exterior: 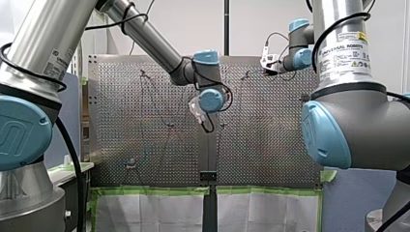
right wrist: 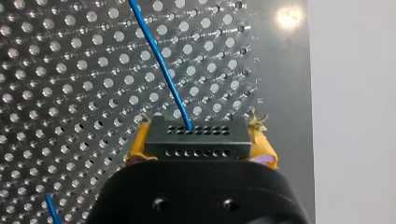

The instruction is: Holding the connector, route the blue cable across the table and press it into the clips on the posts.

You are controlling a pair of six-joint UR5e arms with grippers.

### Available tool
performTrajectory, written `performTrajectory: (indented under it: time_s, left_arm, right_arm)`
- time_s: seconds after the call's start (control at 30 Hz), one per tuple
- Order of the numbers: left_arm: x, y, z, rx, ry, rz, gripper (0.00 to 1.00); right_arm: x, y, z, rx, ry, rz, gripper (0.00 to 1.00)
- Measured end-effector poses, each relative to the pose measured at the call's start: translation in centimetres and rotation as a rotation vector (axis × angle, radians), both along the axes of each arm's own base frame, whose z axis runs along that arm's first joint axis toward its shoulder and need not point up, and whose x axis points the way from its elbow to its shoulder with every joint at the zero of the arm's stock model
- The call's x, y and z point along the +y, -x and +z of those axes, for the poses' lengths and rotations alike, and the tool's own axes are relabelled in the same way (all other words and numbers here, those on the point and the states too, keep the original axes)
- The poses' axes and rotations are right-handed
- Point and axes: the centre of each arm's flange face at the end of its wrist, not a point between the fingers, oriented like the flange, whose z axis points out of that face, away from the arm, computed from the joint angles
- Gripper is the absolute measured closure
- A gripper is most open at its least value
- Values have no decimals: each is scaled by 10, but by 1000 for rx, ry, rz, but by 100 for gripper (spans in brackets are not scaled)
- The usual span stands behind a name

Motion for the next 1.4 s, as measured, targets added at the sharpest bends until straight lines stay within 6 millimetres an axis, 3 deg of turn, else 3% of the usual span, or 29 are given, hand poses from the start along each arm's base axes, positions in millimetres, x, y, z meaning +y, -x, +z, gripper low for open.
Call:
performTrajectory:
  time_s: [1.4]
  left_arm:
    - [75, 64, -99, 0, -2, 3, 0]
  right_arm:
    - [-3, 6, -2, -1, -7, -24, 100]
